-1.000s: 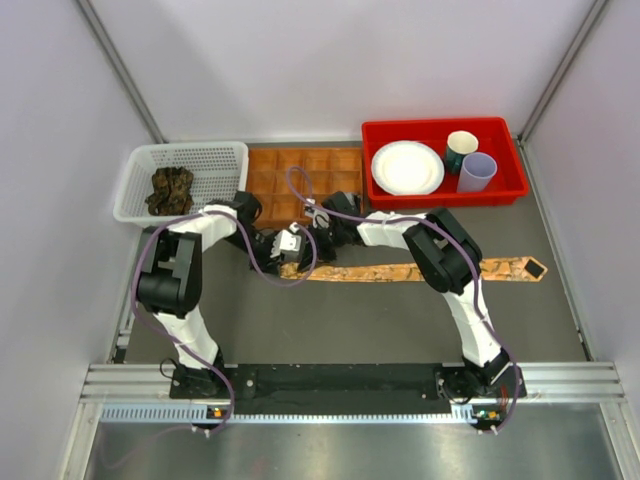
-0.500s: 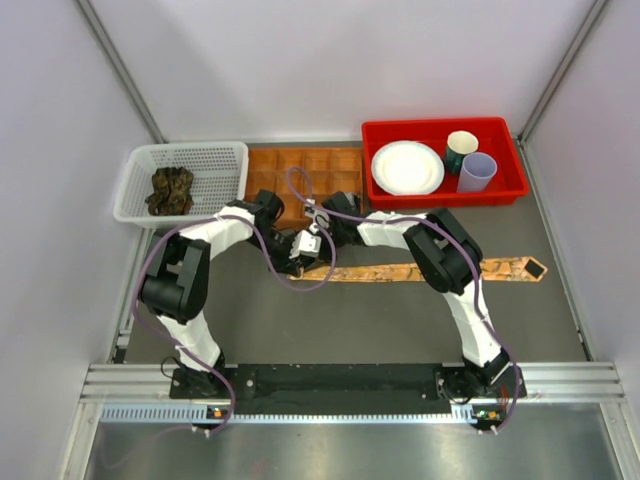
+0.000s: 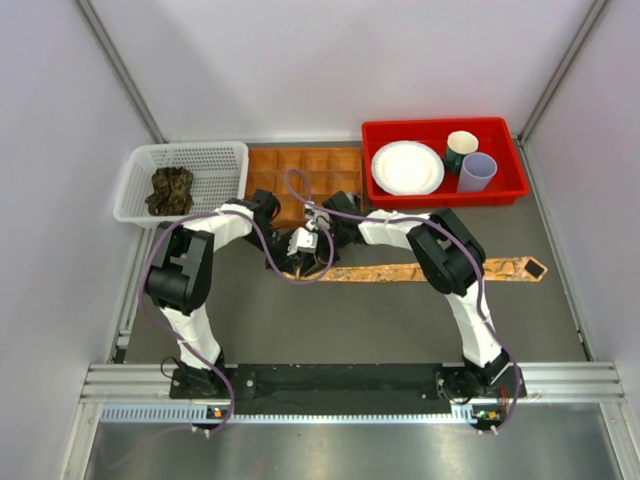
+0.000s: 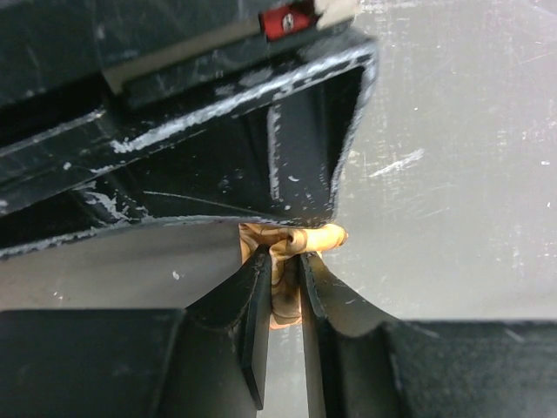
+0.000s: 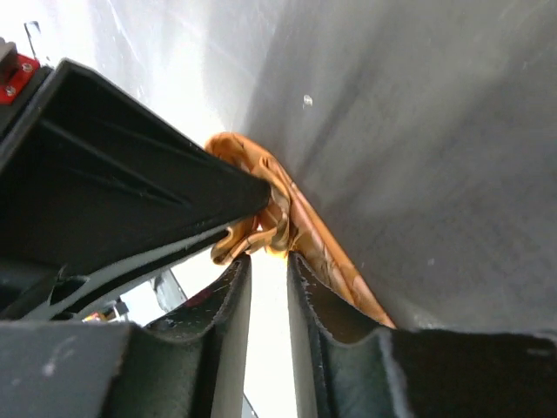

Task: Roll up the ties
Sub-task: Roll the tie at the center of the board.

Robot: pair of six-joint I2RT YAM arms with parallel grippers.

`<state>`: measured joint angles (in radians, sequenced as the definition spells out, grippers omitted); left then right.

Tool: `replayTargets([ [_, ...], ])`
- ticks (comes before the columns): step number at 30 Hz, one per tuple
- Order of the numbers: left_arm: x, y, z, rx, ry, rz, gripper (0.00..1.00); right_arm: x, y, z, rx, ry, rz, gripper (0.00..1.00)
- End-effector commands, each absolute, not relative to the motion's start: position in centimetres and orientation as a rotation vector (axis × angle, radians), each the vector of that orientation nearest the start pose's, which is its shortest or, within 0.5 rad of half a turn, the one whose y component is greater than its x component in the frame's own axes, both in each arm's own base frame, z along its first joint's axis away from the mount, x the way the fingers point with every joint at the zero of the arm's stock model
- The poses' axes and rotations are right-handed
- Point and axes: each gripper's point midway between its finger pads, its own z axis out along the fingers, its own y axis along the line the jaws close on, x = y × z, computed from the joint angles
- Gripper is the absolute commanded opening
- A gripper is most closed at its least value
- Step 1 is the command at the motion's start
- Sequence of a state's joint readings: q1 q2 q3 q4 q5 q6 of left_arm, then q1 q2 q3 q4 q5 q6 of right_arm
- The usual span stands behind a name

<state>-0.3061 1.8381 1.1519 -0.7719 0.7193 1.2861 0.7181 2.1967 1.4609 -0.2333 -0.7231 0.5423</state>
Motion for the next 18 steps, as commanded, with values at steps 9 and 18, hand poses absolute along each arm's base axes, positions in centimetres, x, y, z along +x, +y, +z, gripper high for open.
replayTargets([
  [9,29.0,-18.1,3.0,-2.521,-2.28,1.058,0.22,27.4,40.8,7.2,-0.62,2.621,1.364,0.35],
  [18,29.6,-18.3,3.1,-2.467,-2.326,1.084,0.22,28.0,41.9,5.8,-0.539,2.642,1.41,0.37],
])
